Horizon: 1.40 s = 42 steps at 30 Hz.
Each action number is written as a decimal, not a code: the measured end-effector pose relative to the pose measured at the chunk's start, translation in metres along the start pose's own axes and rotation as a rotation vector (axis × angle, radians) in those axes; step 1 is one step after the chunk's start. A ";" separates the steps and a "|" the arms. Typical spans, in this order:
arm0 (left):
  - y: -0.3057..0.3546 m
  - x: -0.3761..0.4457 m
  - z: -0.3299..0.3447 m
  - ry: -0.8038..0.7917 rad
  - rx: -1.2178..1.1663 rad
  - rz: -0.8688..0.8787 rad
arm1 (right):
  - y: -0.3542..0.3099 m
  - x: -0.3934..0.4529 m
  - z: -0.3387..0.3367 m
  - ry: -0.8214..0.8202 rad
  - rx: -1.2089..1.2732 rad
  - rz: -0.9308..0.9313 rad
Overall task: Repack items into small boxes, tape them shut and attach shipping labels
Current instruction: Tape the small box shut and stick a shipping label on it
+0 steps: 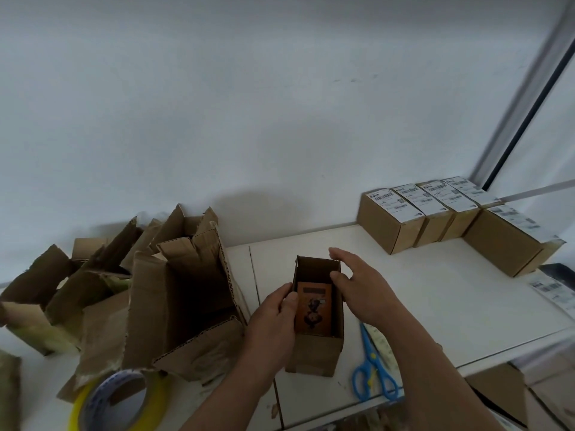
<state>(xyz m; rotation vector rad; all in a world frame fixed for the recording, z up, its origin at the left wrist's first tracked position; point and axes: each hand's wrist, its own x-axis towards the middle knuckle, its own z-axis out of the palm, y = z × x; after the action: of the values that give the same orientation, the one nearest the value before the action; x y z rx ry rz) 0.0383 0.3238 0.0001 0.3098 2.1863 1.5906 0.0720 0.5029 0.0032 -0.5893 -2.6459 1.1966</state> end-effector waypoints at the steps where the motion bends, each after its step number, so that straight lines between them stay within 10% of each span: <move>1: 0.000 -0.001 -0.001 -0.006 0.009 -0.001 | 0.001 0.000 0.000 0.005 0.001 0.000; 17: 0.053 -0.030 -0.055 -0.011 0.027 0.177 | -0.070 -0.008 0.001 0.130 -0.373 -0.164; 28: 0.057 -0.061 -0.181 0.484 0.813 0.405 | -0.194 -0.036 0.048 0.044 -0.572 -0.514; 42: -0.044 -0.051 -0.345 0.603 0.977 0.202 | -0.311 -0.011 0.191 -0.150 -0.796 -0.757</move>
<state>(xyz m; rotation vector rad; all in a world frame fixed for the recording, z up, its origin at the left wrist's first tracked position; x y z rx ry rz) -0.0705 -0.0056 0.0585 0.3537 3.3856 0.5819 -0.0665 0.1822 0.1107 0.4369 -2.9446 -0.0368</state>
